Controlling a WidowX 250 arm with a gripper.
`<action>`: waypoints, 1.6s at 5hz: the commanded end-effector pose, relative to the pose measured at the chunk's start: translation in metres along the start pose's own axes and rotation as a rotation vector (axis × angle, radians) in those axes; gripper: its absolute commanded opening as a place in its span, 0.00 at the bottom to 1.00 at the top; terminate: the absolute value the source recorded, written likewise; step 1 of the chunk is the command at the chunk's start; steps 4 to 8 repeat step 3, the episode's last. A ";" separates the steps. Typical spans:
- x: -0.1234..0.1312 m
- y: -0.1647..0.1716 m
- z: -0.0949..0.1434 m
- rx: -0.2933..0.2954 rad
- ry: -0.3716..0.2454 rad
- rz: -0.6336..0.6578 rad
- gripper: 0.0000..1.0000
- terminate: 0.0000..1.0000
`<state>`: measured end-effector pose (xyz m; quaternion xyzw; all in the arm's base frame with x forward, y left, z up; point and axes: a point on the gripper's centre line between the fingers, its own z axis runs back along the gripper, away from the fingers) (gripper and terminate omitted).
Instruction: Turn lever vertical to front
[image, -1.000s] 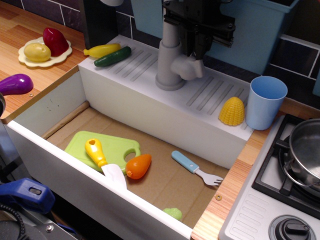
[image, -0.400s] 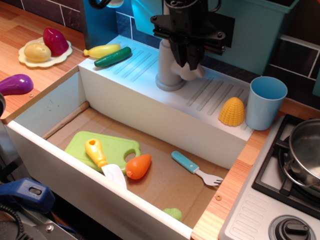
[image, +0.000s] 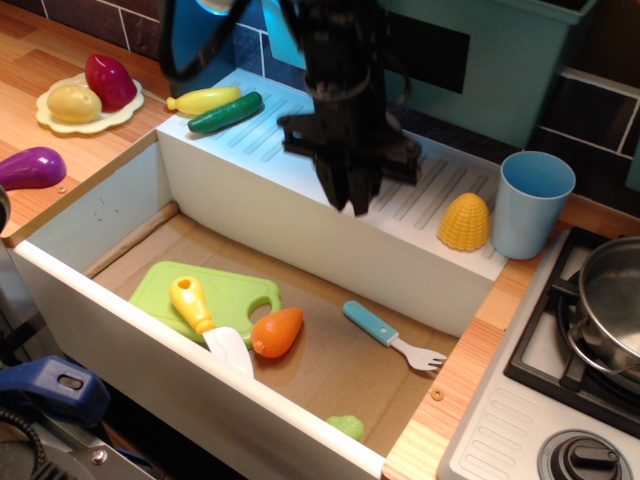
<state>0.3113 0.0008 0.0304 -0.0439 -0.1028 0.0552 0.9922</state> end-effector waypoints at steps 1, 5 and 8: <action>-0.017 -0.011 -0.009 0.039 -0.017 -0.077 0.00 0.00; -0.017 -0.009 -0.001 0.063 -0.012 -0.087 1.00 1.00; -0.017 -0.009 -0.001 0.063 -0.012 -0.087 1.00 1.00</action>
